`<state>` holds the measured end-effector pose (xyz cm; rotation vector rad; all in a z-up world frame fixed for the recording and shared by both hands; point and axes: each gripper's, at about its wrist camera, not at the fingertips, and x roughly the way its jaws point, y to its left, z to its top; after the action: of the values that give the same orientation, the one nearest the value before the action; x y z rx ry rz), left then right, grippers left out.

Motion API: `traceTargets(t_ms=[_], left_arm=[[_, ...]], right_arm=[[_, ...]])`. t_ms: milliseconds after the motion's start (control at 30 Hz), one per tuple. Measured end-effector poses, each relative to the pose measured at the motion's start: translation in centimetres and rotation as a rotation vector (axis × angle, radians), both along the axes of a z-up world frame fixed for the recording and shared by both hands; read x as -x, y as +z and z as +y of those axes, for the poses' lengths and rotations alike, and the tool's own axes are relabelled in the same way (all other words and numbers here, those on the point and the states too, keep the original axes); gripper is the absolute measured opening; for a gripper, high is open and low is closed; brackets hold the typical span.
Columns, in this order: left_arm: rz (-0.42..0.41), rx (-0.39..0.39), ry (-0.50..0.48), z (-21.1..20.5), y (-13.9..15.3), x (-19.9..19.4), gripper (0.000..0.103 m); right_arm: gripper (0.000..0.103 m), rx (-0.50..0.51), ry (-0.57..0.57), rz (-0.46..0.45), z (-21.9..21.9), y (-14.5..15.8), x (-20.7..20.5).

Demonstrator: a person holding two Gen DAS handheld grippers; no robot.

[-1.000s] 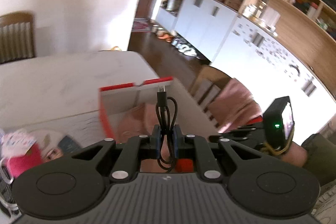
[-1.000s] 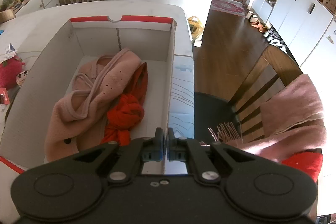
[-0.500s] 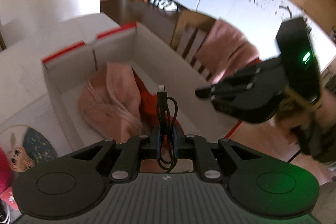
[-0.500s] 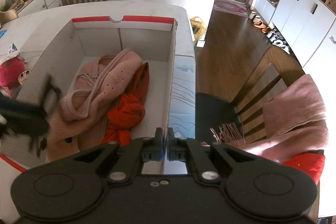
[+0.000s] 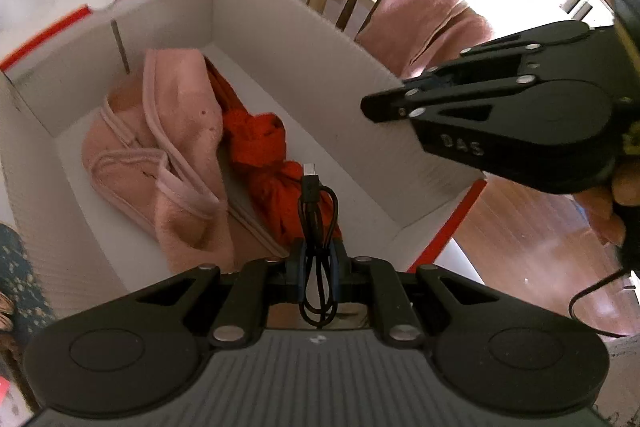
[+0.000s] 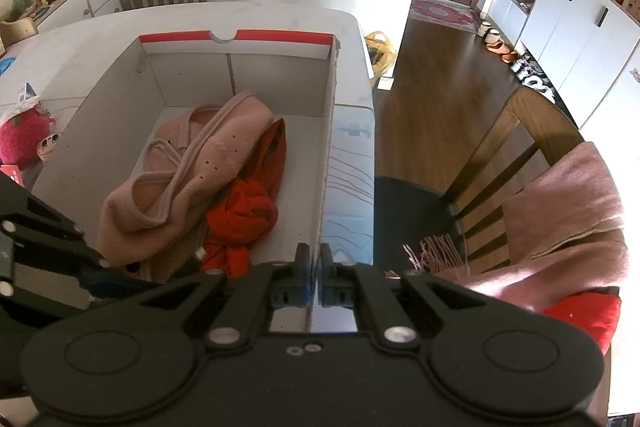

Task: Organize objects
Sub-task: 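Lift the black cable with the left gripper and carry it over the box, then lower the black cable into the box and open the left gripper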

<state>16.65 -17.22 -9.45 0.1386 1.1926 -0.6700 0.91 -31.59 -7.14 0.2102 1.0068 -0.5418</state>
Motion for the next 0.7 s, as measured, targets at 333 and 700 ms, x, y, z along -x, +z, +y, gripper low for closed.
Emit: traceTargets(t_ms=[333, 700], left_arm=[[0.119, 0.051, 0.08, 1.0, -1.8, -2.2, 0.011], [0.096, 0.036, 0.12, 1.5, -1.6, -2.1, 0.061]], right_arm=[[0.003, -0.007, -0.002, -0.004, -0.2, -0.1, 0.0], [0.003, -0.013, 0.007, -0.008, -0.3, -0.1, 0.2]])
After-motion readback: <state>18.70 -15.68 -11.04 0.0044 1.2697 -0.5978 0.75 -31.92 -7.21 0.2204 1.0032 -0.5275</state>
